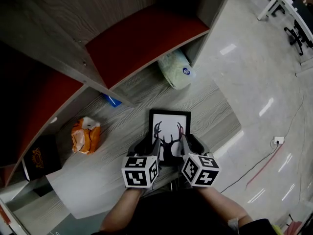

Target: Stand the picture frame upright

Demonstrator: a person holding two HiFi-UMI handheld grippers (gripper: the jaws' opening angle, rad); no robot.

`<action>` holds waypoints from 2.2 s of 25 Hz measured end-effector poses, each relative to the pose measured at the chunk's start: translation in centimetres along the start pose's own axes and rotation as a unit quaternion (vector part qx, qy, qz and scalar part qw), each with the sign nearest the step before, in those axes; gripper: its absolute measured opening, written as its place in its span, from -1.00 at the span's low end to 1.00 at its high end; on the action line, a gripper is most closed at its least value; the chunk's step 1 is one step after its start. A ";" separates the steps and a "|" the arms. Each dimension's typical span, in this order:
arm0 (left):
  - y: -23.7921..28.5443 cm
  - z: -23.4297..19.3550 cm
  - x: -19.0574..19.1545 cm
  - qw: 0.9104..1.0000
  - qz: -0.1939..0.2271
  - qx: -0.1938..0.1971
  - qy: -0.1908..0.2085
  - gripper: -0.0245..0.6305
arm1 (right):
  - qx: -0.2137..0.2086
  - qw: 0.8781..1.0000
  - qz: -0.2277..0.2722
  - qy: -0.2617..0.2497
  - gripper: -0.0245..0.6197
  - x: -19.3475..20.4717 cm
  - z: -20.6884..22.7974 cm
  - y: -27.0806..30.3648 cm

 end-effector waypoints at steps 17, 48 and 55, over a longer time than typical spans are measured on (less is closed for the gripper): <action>-2.5 0.2 0.1 0.999 0.045 -0.015 -0.008 -0.56 | -0.005 0.999 0.037 -0.020 -0.69 0.0 -1.2 -1.9; -10.5 -0.3 1.4 0.992 0.122 0.019 0.000 -0.65 | -0.030 0.990 0.134 -0.035 -0.70 2.2 -5.6 -8.7; -13.3 0.0 1.5 0.988 0.156 -0.004 -0.008 -0.66 | -0.065 0.986 0.147 -0.047 -0.70 1.6 -6.9 -9.9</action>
Point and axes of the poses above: the fingertips, and each gripper's own axes: y forward along the fingers, z to its right, x out of its underside, the point moved 10 cm from there along -y, backward along the fingers, and after that the axes turned 2 degrees about -x, right-handed, at the moved point
